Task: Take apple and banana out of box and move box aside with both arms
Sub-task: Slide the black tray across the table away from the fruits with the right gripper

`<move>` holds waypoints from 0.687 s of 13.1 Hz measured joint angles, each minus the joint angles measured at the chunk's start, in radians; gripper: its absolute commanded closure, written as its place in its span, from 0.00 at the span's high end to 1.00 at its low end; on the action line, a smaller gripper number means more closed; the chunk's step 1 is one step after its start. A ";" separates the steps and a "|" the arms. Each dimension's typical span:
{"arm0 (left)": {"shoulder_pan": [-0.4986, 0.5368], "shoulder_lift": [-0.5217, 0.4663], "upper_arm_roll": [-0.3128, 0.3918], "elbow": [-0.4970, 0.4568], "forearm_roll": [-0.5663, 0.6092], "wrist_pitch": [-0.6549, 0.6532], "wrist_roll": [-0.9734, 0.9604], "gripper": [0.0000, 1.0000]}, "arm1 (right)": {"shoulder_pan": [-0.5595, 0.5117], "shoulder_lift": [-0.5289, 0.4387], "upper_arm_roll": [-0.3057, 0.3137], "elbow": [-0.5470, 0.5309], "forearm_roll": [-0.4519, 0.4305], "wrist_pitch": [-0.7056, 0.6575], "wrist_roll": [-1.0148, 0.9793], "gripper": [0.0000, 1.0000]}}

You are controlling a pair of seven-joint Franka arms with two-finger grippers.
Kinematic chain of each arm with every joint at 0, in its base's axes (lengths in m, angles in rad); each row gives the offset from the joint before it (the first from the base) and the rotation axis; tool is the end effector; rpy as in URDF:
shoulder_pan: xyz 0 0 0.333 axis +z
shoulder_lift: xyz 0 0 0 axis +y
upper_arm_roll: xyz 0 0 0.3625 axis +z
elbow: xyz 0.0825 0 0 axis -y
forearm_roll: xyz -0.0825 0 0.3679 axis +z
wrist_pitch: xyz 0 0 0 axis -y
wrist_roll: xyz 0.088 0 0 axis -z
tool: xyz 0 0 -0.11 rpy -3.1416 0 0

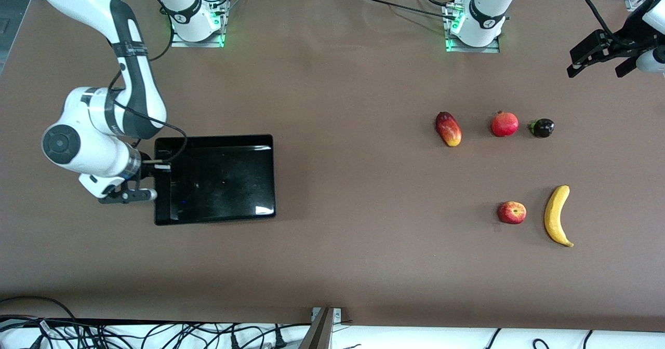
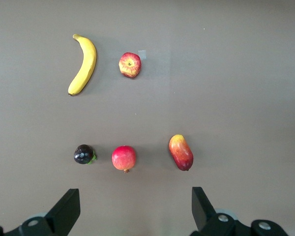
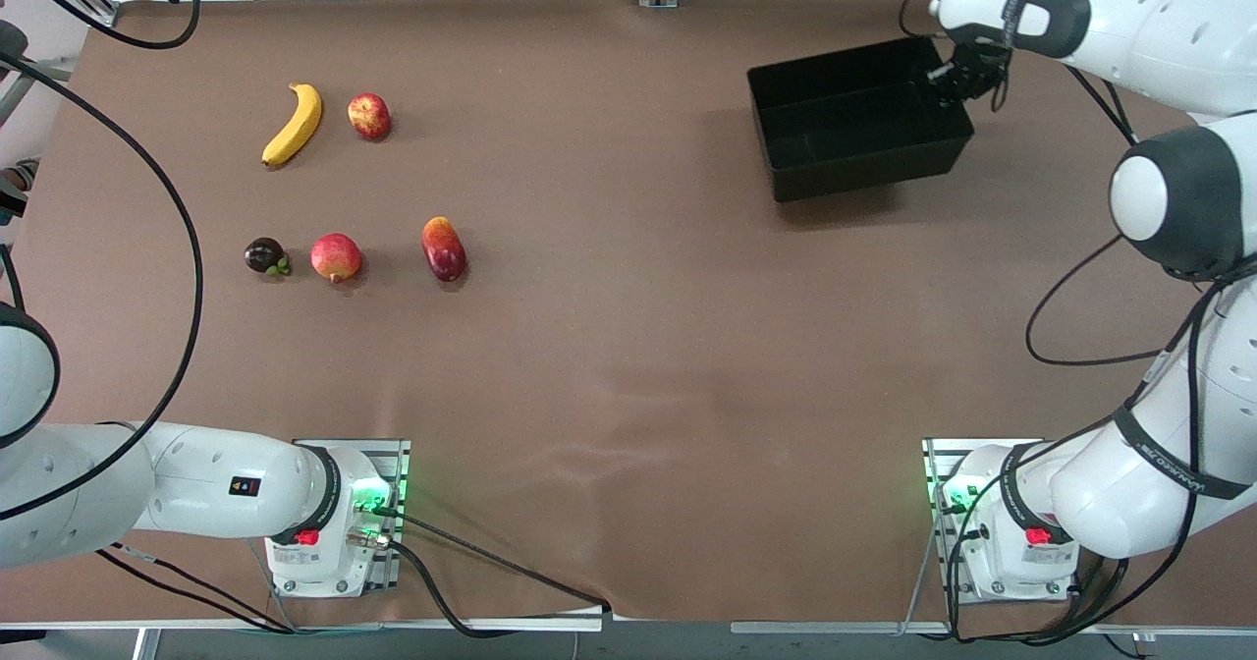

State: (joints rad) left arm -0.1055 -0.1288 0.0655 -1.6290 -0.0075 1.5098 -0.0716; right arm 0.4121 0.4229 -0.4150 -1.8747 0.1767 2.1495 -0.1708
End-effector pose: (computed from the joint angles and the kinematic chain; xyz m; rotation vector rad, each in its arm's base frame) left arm 0.4853 -0.0174 0.7021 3.1248 0.0478 0.0132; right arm 0.6244 0.0285 0.3443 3.1180 0.1349 -0.1682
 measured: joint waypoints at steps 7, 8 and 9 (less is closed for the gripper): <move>0.000 0.000 0.001 0.000 0.000 0.000 0.000 1.00 | 0.000 -0.132 -0.076 -0.372 0.011 0.283 -0.109 0.29; 0.000 0.000 0.001 0.000 0.000 0.000 0.000 1.00 | 0.001 -0.133 -0.076 -0.372 0.011 0.283 -0.109 0.72; 0.000 0.000 0.001 0.000 0.000 0.000 0.000 1.00 | 0.002 -0.134 -0.076 -0.369 0.011 0.283 -0.109 1.00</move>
State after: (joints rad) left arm -0.1055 -0.1288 0.0664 -1.6290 -0.0075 1.5097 -0.0716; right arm 0.4138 0.2886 -0.4913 -2.2439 0.1877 2.4324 -0.2798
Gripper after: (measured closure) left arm 0.000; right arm 0.934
